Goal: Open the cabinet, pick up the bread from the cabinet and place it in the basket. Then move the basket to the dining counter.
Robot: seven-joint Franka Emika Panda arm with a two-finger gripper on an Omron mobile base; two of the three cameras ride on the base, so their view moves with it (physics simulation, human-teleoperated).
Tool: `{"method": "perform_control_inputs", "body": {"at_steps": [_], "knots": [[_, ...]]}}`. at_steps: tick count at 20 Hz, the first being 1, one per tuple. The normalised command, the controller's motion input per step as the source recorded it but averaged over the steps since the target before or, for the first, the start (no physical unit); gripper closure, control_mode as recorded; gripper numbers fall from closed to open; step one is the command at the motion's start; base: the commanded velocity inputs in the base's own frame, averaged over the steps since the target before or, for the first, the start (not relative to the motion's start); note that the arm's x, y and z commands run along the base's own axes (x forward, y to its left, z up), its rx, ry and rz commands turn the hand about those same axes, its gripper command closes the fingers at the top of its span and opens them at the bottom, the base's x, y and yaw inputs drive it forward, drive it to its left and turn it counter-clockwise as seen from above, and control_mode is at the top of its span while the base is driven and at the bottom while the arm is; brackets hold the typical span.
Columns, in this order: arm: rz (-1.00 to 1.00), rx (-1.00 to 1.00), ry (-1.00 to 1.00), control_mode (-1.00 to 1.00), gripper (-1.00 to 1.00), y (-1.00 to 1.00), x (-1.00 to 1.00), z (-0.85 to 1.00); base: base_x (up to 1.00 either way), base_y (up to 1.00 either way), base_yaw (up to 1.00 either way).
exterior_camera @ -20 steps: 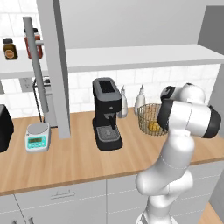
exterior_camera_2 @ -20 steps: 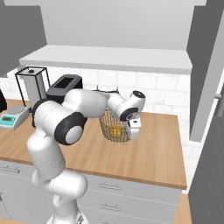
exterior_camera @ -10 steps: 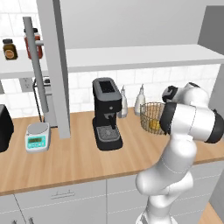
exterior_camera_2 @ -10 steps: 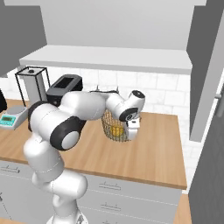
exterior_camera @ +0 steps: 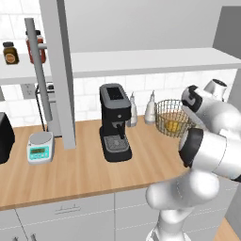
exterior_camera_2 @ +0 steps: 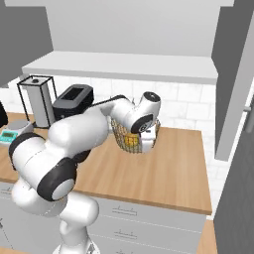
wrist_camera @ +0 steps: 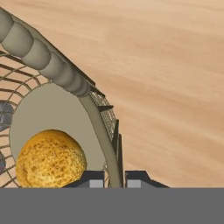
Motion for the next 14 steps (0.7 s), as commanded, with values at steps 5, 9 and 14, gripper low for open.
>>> {"method": "perform_control_inputs", "body": {"at_steps": [5,9,14], "knots": [[0.03,-0.12,0.0,-1.0,1.0,0.09,-0.55,0.61,0.0,0.0,0.0],[0.15,-0.03,0.0,-1.0,1.0,0.27,-0.76,0.39,0.0,0.0,0.0],[0.14,0.12,0.0,-1.0,1.0,0.29,-0.55,0.47,0.0,0.0,0.0]]}}
